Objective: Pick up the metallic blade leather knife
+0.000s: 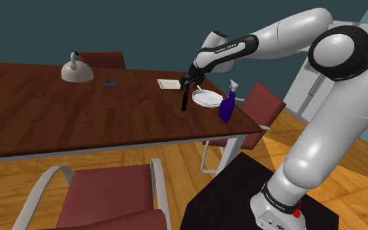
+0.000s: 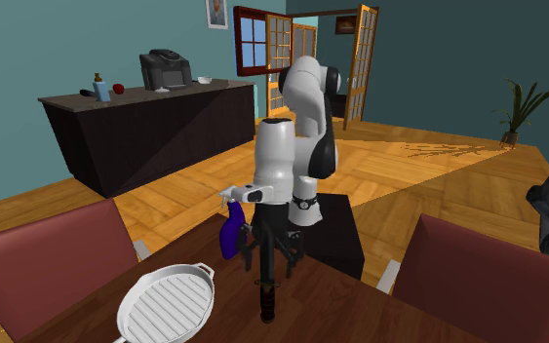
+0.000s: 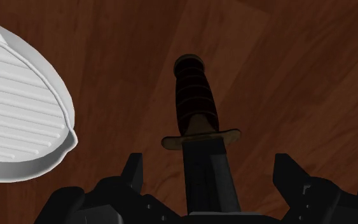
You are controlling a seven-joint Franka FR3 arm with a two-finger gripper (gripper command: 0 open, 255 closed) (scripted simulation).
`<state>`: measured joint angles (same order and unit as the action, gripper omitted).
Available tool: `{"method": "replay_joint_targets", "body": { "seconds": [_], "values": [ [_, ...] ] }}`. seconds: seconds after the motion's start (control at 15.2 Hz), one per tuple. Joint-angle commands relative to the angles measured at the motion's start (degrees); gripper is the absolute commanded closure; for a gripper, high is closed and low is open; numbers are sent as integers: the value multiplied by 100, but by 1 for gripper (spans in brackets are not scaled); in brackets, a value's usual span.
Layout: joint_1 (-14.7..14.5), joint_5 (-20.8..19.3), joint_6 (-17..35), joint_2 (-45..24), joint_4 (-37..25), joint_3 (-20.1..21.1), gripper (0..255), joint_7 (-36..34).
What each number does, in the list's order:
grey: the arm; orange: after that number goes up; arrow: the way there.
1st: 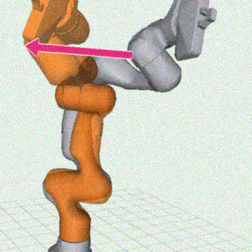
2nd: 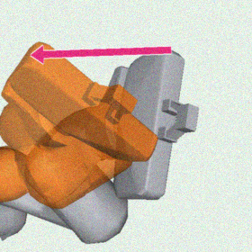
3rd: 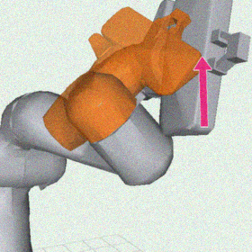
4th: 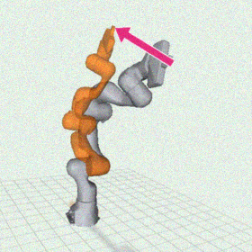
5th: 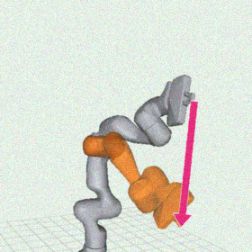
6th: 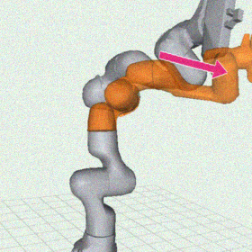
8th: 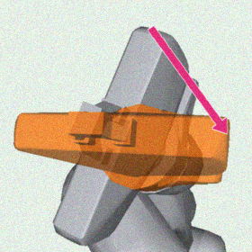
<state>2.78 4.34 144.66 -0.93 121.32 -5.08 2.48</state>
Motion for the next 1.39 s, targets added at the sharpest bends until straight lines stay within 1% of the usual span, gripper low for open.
{"method": "replay_joint_targets", "body": {
  "seconds": [0.0, 0.2, 0.33, 0.4, 0.99, 1.32],
  "values": [
    [4, 38, 164, -94, 62, -3, 0, 35],
    [5, 81, 384, -202, 175, 2, 0, 73],
    [5, 89, 426, -224, 196, 3, 0, 80],
    [5, 89, 420, -227, 187, 2, 255, 81],
    [5, 90, 426, -224, 196, 3, 255, 81],
    [4, 20, 58, -46, 5, -5, 255, 18]
  ]
}}
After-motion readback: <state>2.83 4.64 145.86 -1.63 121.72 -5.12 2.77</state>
